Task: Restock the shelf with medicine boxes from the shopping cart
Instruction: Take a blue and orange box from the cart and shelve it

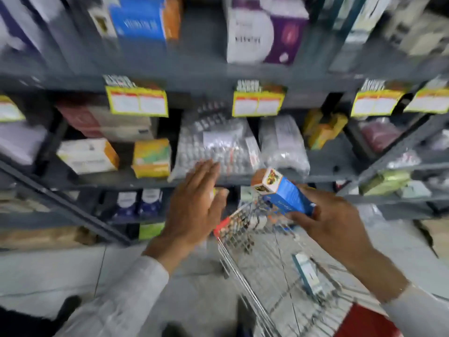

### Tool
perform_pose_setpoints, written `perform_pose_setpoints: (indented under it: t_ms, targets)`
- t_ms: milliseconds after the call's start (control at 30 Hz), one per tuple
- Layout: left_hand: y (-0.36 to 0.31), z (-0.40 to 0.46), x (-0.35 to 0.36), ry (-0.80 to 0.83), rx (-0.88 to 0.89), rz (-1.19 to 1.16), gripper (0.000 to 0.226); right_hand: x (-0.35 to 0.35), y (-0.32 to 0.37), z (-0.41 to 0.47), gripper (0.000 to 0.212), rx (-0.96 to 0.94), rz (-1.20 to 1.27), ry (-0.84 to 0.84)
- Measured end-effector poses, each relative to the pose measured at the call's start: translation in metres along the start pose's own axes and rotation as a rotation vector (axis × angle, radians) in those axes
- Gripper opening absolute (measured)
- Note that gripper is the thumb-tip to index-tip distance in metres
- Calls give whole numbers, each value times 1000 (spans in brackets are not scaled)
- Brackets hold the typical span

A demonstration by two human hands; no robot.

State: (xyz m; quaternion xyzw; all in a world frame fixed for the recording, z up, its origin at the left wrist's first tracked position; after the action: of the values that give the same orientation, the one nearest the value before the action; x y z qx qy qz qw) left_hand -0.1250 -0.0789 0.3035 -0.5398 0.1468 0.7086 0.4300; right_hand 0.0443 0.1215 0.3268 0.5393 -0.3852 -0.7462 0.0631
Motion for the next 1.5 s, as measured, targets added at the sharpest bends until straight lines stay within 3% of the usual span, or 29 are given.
perform_pose_setpoints:
  t_ms: [167, 267, 433, 533, 667, 833, 967, 1133, 1233, 1333, 1500]
  targets:
    - [63, 45, -152, -359, -60, 159, 56, -50, 136, 60, 64, -316, 35, -115]
    - [105, 68, -219, -481, -130, 254, 53, -55, 209, 102, 62, -471, 27, -174]
    - [193, 85, -239, -297, -408, 355, 51, -18, 302, 181, 60, -488, -69, -71]
    - [210, 85, -223, -203, -377, 462, 56, 14, 330, 216, 58, -427, -130, 25]
    - [219, 89, -215, -206, -327, 503, 63, 47, 342, 241, 56, -360, -154, 99]
    - [230, 91, -207, -143, -352, 494, 76, 66, 333, 247, 60, -381, -123, 119]
    - [226, 89, -211, -169, -359, 453, 70, 64, 326, 233, 60, -491, -106, 69]
    - [173, 72, -216, -432, -284, 274, 50, 27, 302, 159, 34, -852, 27, -283]
    - [125, 55, -177, -498, -147, 182, 47, 29, 248, 109, 26, -939, 92, -290]
    - [77, 34, -99, -348, -36, 125, 47, 56, 164, 76, 25, -834, 17, -132]
    - [9, -21, 66, 198, 99, 119, 59, 103, -24, 38, 36, -323, -11, 122]
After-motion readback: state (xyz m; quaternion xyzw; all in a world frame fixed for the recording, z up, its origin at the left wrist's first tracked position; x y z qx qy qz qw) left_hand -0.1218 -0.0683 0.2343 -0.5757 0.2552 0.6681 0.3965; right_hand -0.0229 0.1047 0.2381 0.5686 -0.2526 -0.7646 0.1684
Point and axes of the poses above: each hand's wrist, its own z-axis towards the middle knuckle, its own x-axis out of the palm, y = z × x, the point moved 9 cm from there along z, towards the middle knuckle, and after that the axes turned 15 degrees about z, right-handed, at the moved point
